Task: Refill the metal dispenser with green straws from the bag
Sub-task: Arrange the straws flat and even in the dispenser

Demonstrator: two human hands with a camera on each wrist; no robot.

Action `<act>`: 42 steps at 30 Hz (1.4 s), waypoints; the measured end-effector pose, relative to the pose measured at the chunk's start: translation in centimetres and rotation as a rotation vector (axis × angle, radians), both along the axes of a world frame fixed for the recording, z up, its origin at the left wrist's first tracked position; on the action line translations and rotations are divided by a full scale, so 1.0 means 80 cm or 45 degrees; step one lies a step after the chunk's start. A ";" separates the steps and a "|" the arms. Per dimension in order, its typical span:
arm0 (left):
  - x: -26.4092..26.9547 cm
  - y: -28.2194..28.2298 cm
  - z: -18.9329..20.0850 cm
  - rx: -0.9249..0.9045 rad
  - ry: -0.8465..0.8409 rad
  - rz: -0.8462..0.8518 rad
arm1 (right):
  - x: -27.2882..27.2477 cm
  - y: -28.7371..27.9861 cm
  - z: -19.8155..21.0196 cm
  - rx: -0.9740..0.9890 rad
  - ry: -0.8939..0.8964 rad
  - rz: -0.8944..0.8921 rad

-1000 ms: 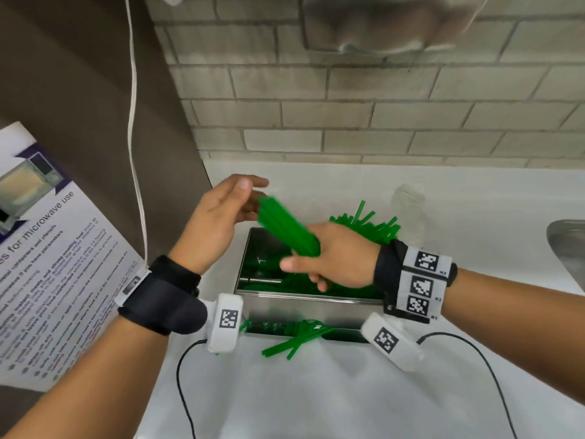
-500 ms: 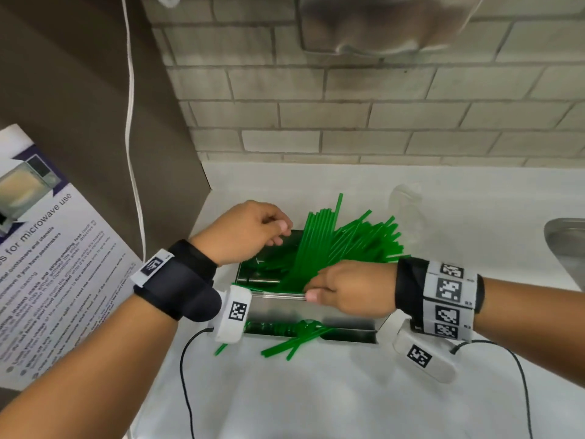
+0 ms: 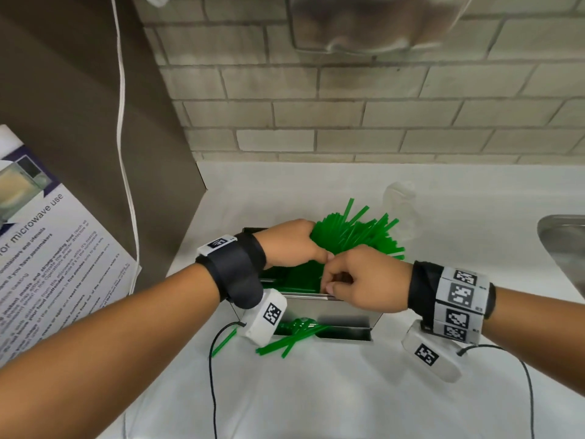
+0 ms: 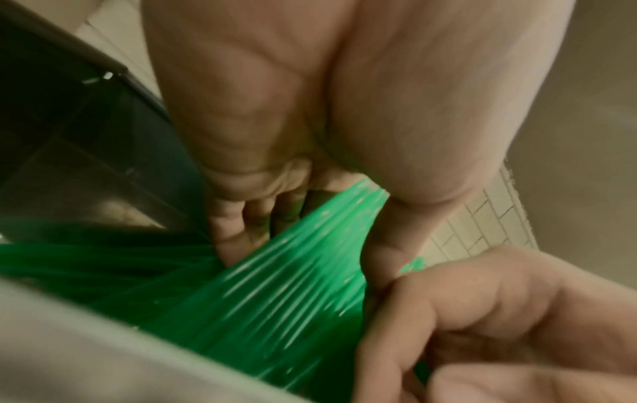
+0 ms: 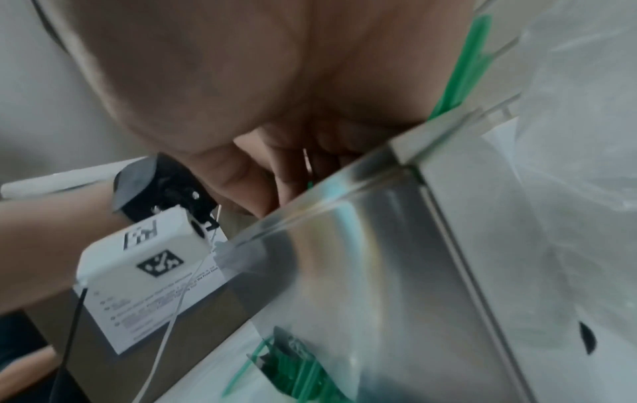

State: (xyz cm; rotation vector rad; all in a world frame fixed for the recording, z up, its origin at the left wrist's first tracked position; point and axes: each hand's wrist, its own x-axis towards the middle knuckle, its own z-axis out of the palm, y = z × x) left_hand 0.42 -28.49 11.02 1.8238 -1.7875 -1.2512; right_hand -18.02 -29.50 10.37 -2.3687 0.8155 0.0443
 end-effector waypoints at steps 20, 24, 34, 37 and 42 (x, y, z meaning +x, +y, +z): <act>0.027 0.007 0.010 -0.166 0.468 0.265 | 0.005 -0.020 -0.004 0.054 -0.184 -0.197; 0.041 0.010 0.042 -0.381 0.786 0.414 | 0.017 -0.027 0.011 0.355 -0.325 -0.373; 0.019 0.025 0.088 -0.556 1.056 0.466 | 0.081 -0.007 0.041 0.316 -0.721 -0.362; 0.039 0.027 0.092 -0.826 0.501 0.497 | 0.079 -0.005 0.028 0.321 -0.695 -0.325; 0.070 0.040 0.125 -1.468 -0.183 0.349 | 0.071 -0.003 0.016 0.276 -0.509 -0.234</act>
